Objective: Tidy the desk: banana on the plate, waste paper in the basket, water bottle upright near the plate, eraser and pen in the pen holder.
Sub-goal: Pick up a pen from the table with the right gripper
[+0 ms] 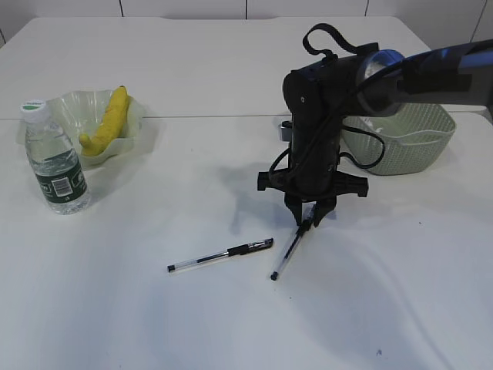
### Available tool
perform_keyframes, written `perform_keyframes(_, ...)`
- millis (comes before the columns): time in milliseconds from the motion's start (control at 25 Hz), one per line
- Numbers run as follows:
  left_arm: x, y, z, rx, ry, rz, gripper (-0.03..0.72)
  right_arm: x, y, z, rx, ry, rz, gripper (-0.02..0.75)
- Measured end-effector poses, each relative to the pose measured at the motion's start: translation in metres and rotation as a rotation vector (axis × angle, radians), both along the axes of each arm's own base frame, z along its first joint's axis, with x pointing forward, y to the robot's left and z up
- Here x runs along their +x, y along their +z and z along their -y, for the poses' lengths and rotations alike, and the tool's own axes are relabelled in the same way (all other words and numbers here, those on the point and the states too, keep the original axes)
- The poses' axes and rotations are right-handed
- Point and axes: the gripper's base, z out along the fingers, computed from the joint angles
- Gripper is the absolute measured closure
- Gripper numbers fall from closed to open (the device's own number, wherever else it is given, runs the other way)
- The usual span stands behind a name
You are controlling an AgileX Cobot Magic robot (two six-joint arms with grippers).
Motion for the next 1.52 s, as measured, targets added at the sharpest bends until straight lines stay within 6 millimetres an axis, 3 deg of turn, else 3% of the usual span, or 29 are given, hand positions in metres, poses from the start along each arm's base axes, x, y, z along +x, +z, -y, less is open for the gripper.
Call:
perform_keyframes(1320, 0.0000, 0.0001, -0.0002, -0.001, 0.002, 0.001, 0.300, 0.0015, 0.0000, -0.0022, 0.038, -0.155, 0.022, 0.528)
perform_keyframes(1520, 0.0000, 0.0001, -0.0002, -0.001, 0.002, 0.001, 0.300, 0.0049, 0.0000, 0.0060, 0.041, -0.180, 0.021, 0.527)
